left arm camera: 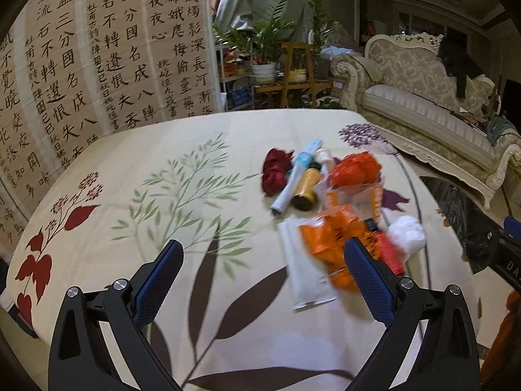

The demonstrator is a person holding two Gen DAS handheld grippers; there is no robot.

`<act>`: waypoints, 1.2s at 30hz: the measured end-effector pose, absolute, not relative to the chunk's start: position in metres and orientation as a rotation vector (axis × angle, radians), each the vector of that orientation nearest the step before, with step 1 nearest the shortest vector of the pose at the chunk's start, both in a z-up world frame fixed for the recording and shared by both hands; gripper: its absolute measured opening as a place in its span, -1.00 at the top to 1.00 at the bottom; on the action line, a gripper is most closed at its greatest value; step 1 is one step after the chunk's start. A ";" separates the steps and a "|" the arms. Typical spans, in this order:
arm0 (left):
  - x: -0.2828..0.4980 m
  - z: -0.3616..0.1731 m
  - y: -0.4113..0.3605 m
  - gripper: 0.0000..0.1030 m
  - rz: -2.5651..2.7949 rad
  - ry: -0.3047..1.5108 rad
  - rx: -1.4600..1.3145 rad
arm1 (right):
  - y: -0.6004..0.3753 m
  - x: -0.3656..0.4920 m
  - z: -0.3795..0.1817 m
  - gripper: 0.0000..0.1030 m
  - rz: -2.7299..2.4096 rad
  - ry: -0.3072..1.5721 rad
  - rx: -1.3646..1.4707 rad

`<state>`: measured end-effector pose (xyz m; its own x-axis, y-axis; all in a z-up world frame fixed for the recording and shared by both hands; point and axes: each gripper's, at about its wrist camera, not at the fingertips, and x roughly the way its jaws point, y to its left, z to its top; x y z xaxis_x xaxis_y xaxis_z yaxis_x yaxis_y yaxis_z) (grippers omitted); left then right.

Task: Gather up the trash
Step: 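Grasp the orange plastic bag with the left tool while the right tool grasps the white tissue ball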

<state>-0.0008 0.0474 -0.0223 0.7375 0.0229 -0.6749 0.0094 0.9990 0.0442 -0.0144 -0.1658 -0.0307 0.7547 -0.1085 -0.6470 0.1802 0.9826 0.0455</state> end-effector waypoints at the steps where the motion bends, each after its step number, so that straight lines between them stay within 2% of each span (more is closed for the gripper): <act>1: -0.001 -0.024 0.050 -0.85 0.011 0.746 0.045 | -0.163 -0.014 -0.031 -0.67 -0.153 0.701 0.106; 9: -0.001 -0.027 0.055 -0.83 -0.007 0.761 0.040 | -0.156 -0.012 -0.031 -0.65 -0.146 0.709 0.096; 12: 0.001 -0.026 0.056 -0.81 -0.008 0.766 0.033 | -0.156 -0.010 -0.034 -0.53 -0.147 0.722 0.100; 17: 0.002 -0.024 0.040 -0.81 -0.068 0.771 0.021 | -0.161 -0.011 -0.036 -0.53 -0.152 0.733 0.116; 19: 0.004 -0.027 0.032 -0.71 -0.084 0.774 0.034 | -0.162 -0.012 -0.034 -0.53 -0.157 0.729 0.118; 20: 0.006 -0.029 0.028 -0.43 -0.103 0.779 0.037 | -0.164 -0.013 -0.034 -0.53 -0.158 0.728 0.119; 21: 0.008 -0.032 0.025 -0.32 -0.128 0.795 0.029 | -0.166 -0.014 -0.034 -0.53 -0.161 0.728 0.121; 28: 0.015 -0.035 0.010 -0.32 -0.143 0.801 0.041 | -0.181 -0.014 -0.039 -0.53 -0.173 0.736 0.150; 36: 0.022 -0.040 -0.002 -0.42 -0.122 0.800 0.093 | -0.186 -0.012 -0.044 -0.53 -0.162 0.744 0.168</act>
